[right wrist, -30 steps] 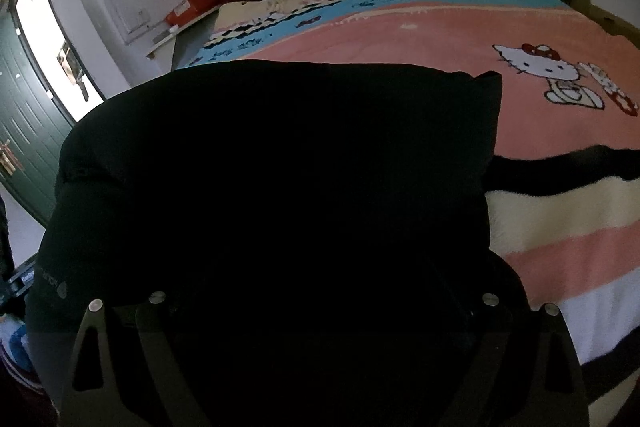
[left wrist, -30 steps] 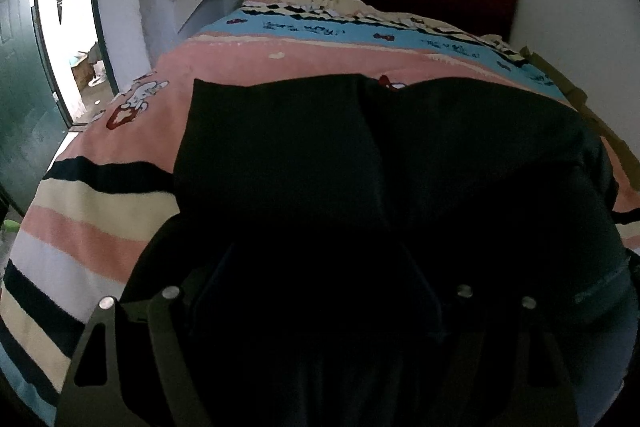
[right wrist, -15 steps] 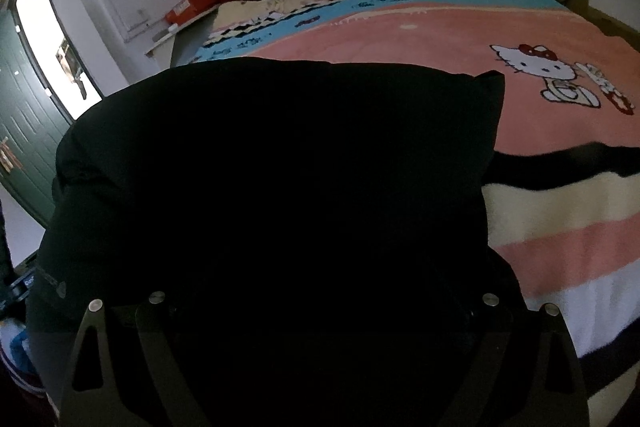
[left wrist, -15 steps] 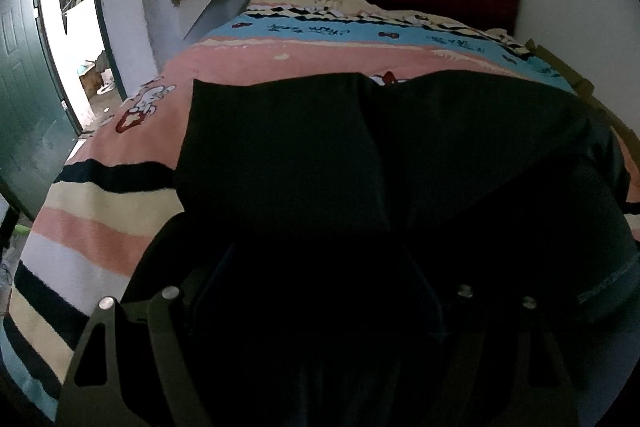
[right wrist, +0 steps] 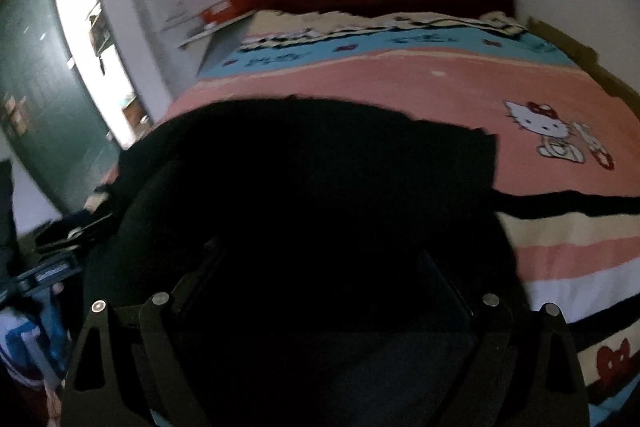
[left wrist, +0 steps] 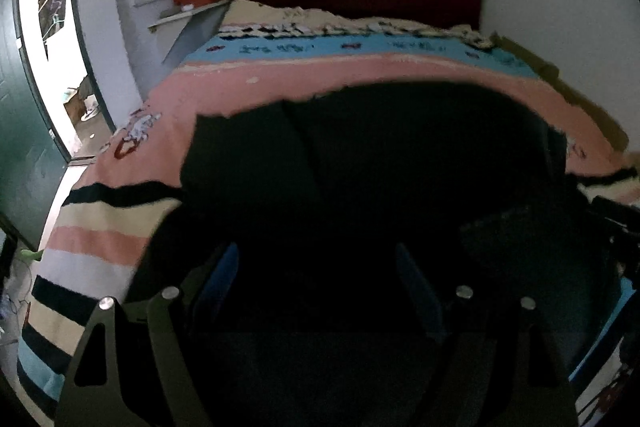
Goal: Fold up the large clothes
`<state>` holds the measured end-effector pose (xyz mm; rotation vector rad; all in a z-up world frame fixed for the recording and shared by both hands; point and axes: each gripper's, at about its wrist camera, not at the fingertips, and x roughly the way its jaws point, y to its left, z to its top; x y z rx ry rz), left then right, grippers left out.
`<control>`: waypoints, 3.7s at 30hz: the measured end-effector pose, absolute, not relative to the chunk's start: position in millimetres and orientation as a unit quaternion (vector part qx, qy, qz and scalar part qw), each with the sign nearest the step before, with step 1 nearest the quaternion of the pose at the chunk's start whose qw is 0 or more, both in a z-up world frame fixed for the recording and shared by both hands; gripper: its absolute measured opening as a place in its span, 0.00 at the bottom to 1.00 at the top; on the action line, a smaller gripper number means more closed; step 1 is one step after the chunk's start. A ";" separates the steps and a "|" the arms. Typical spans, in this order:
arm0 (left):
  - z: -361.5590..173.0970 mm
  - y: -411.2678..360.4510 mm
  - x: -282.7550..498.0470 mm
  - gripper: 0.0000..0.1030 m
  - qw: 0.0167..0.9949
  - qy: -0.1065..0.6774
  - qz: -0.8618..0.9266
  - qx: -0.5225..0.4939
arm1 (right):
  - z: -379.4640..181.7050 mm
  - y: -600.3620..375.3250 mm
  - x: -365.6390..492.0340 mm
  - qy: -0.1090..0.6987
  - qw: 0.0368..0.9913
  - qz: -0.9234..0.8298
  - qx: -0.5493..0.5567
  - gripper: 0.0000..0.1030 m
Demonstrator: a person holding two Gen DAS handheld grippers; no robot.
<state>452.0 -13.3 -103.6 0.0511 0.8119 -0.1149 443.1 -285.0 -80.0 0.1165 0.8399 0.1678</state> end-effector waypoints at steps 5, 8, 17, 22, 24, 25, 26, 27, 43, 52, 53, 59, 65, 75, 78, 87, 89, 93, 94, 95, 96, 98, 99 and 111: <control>-127.9 -6.8 445.9 0.79 0.916 0.395 -0.066 0.012 | -109.7 -286.6 436.1 0.426 0.897 0.090 0.074 0.95; -132.3 -6.5 442.8 0.81 0.917 0.394 -0.068 0.018 | -122.5 -294.0 433.5 0.426 0.898 0.090 0.070 0.98; -126.9 8.1 425.9 0.81 0.907 0.411 -0.088 0.029 | -122.9 -321.2 415.8 0.437 0.894 0.070 0.064 0.98; -126.7 18.1 405.2 0.81 0.904 0.417 -0.087 0.035 | -130.8 -354.4 396.9 0.459 0.885 0.029 0.069 0.98; -118.4 18.8 401.5 0.81 0.902 0.422 -0.082 0.045 | -131.3 -364.7 390.2 0.472 0.878 0.013 0.080 0.98; -111.1 17.7 402.3 0.81 0.903 0.419 -0.080 0.055 | -127.3 -368.6 387.6 0.478 0.874 -0.001 0.087 0.98; -104.8 16.4 403.8 0.81 0.905 0.413 -0.078 0.063 | -122.5 -369.1 386.6 0.477 0.875 -0.003 0.085 0.98; -95.3 15.4 410.1 0.81 0.909 0.405 -0.075 0.071 | -115.6 -367.0 387.3 0.473 0.878 -0.002 0.076 0.98; -112.1 -13.3 548.3 0.81 0.899 0.430 -0.056 0.062 | -101.0 -278.2 533.3 0.436 0.896 0.061 0.061 0.98; -113.1 26.8 524.9 0.82 0.890 0.453 -0.044 0.017 | -115.7 -333.3 514.4 0.450 0.887 0.019 0.098 0.99; -109.7 28.7 516.9 0.81 0.894 0.446 -0.034 0.022 | -117.4 -340.9 508.4 0.455 0.885 0.000 0.094 0.99; -87.8 25.6 442.8 0.81 0.924 0.378 -0.042 0.034 | -100.8 -345.5 457.4 0.440 0.890 0.014 0.123 0.99; -110.7 23.7 405.7 0.82 0.928 0.369 -0.044 0.036 | -101.7 -319.9 410.0 0.430 0.894 0.057 0.117 0.99; -123.9 28.7 388.8 0.82 0.933 0.354 -0.029 0.059 | -128.5 -360.1 389.3 0.458 0.883 -0.010 0.101 0.99; -123.5 30.5 386.4 0.82 0.933 0.354 -0.028 0.062 | -131.9 -374.4 382.7 0.464 0.879 -0.032 0.107 0.99; -125.4 39.8 374.7 0.82 0.931 0.359 -0.021 0.061 | -126.3 -367.9 357.1 0.451 0.887 -0.041 0.092 0.99; -125.0 40.9 371.5 0.82 0.930 0.362 -0.021 0.061 | -129.6 -371.0 354.5 0.453 0.885 -0.043 0.101 0.99; -125.5 45.4 365.2 0.82 0.926 0.372 -0.018 0.056 | -131.5 -378.7 351.5 0.457 0.881 -0.047 0.110 0.99; -125.6 46.4 364.1 0.82 0.926 0.374 -0.017 0.053 | -131.4 -380.4 348.2 0.458 0.881 -0.048 0.109 0.99; -125.6 47.0 363.0 0.82 0.925 0.376 -0.016 0.051 | -131.3 -381.1 345.4 0.459 0.880 -0.049 0.109 0.99; -125.4 48.1 361.4 0.82 0.924 0.378 -0.015 0.048 | -131.7 -381.5 341.6 0.460 0.880 -0.050 0.108 0.99; -124.6 49.0 358.5 0.82 0.923 0.381 -0.013 0.047 | -131.4 -384.0 333.8 0.462 0.879 -0.053 0.105 0.99; -124.0 48.8 356.2 0.82 0.923 0.383 -0.013 0.046 | -131.2 -385.0 330.2 0.463 0.879 -0.055 0.102 0.99; -113.9 74.0 323.6 0.81 0.916 0.399 -0.050 -0.002 | -121.3 -401.4 284.4 0.465 0.878 -0.045 0.108 0.99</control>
